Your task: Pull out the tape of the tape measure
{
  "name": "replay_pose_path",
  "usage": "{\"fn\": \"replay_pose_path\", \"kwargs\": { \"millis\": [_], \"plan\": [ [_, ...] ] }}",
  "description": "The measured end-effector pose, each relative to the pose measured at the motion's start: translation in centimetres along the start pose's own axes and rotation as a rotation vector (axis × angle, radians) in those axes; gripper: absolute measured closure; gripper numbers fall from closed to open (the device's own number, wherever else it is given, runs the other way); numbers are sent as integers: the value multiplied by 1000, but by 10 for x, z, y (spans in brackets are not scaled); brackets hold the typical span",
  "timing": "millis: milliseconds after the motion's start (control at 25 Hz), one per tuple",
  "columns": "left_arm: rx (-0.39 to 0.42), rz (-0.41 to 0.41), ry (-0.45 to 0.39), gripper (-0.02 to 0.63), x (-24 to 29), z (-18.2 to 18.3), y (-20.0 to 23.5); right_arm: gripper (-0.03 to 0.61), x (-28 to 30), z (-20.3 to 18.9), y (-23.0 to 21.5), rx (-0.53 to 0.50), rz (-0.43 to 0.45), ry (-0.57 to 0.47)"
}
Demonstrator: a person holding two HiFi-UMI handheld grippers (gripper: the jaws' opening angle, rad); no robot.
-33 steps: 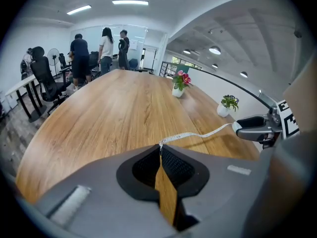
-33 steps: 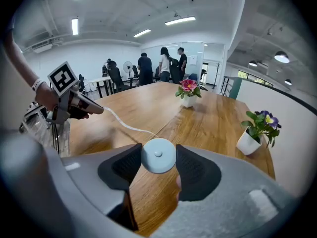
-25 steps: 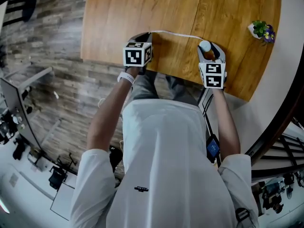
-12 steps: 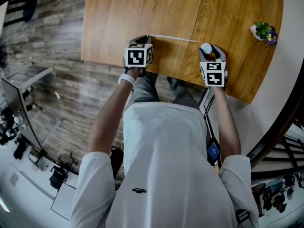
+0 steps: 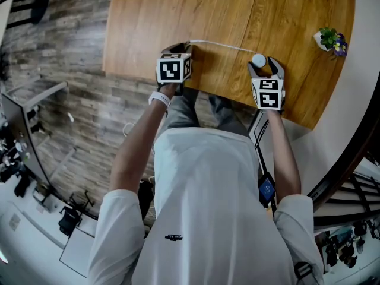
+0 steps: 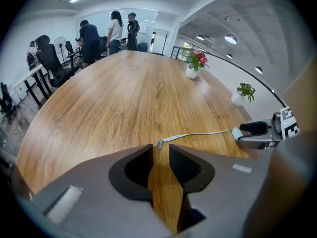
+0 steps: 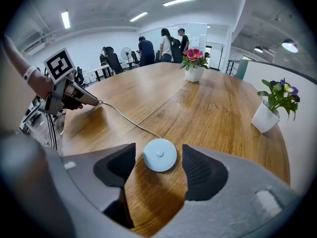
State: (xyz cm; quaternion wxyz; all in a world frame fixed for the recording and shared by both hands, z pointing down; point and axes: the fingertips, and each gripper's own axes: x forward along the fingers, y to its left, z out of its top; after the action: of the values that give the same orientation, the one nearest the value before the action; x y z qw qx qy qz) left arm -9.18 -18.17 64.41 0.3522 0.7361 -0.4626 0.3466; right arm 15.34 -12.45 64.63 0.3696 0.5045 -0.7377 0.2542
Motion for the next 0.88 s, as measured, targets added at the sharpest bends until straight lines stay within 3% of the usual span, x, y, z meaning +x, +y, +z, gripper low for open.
{"fn": "replay_pose_path", "kwargs": {
  "millis": [440, 720, 880],
  "plan": [
    [-28, 6, -79, 494, -27, 3, -1, 288, -24, 15, 8, -40, 29, -43],
    [-7, 43, -187, 536, -59, 14, -6, 288, -52, 32, 11, -29, 42, -99],
    [28, 62, -243, 597, -81, 23, -11, 321, -72, 46, 13, -36, 58, -139]
  ]
}}
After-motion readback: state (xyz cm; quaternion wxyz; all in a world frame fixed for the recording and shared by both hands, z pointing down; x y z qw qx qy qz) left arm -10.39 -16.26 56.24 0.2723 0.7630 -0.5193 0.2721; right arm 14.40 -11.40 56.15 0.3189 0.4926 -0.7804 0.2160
